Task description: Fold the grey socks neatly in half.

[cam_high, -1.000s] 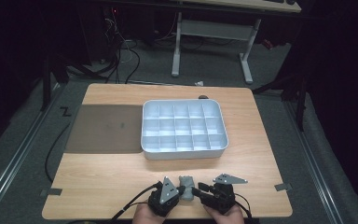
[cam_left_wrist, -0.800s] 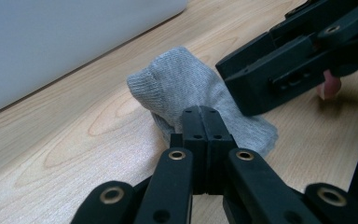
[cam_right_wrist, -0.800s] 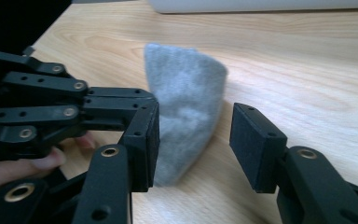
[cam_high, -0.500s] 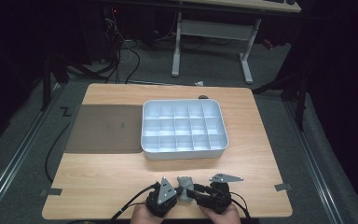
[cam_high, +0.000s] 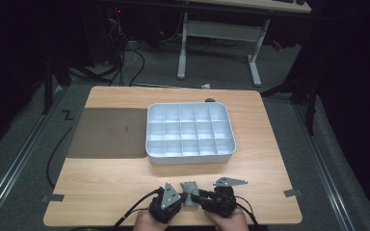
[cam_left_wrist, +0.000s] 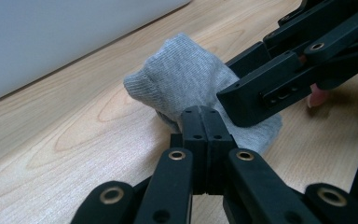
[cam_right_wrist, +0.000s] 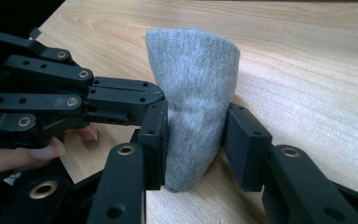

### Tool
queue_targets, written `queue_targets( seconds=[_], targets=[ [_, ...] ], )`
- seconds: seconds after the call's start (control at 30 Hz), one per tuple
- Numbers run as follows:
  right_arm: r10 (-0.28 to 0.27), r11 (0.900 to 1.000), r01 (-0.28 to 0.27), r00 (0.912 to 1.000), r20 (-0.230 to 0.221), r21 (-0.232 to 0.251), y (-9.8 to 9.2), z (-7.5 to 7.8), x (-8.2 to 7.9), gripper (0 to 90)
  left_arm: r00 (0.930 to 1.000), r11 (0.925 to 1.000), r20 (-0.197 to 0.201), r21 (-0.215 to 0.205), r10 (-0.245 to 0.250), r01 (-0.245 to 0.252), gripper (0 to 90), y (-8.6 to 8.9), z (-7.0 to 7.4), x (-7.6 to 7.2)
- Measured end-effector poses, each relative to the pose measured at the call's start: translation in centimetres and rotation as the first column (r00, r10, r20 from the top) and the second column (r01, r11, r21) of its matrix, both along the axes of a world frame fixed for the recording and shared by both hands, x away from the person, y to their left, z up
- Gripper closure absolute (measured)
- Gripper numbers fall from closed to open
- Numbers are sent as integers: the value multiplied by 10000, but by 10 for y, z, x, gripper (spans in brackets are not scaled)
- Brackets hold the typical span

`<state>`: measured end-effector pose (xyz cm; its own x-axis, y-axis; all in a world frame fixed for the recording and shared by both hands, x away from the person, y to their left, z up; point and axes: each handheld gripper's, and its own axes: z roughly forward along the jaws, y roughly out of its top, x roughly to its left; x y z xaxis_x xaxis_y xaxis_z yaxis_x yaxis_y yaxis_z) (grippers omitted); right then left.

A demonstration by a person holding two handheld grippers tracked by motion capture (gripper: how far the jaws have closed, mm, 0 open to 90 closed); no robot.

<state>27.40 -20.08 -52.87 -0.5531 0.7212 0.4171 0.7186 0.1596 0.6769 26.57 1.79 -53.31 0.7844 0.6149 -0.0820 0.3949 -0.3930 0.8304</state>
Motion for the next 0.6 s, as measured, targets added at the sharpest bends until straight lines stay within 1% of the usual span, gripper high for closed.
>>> queue_targets(
  seconds=[0.03, 0.07, 0.1, 0.17, 0.2, 0.27, 0.37, 0.4, 0.43, 0.5, 0.6],
  targets=[
    [56, 9999, -55, 9999, 114, -99, 1, 0, 0, 637, 10000, 10000, -22, 3, 0, 0, 900, 0, 0, 0],
    [56, 9999, -55, 9999, 114, -99, 1, 0, 0, 637, 10000, 10000, -22, 3, 0, 0, 900, 0, 0, 0],
    [126, 9996, -122, 9998, 149, -250, 2, 2, 1, 653, 10000, 10000, -66, 11, 0, 0, 900, 0, 0, 1],
    [142, 9995, -138, 9998, 168, -278, 3, 2, 2, 658, 9999, 10000, -108, -2, 2, -2, 900, 0, 0, 1],
    [147, 9995, -147, 9999, 26, -294, 3, 2, 4, 675, 9999, 10000, -136, -16, 2, -2, 900, 1, 0, 1],
    [173, 9994, -176, 9998, -93, -311, 3, 2, 5, 686, 9999, 10000, -139, -25, -1, 1, 900, 1, -1, 1],
    [190, 9995, -201, 9989, -433, -257, 3, 3, 7, 689, 9999, 10000, -133, -17, 1, -1, 900, 1, -1, 1],
    [190, 9995, -201, 9989, -433, -257, 3, 3, 7, 689, 9999, 10000, -133, -17, 1, -1, 900, 1, -1, 1],
    [204, 9997, -211, 9975, -681, -107, 2, 2, 10, 682, 10000, 10000, -94, -3, 19, -19, 900, 0, -1, 1],
    [202, 9998, -200, 9957, -902, 26, 1, 0, 11, 669, 10000, 10000, -69, -8, 24, -24, 900, 0, -1, 1],
    [231, 9996, -217, 9947, -1003, 152, 1, -1, 12, 670, 10000, 10000, -98, -9, 14, -14, 900, 0, -1, 1]
  ],
)
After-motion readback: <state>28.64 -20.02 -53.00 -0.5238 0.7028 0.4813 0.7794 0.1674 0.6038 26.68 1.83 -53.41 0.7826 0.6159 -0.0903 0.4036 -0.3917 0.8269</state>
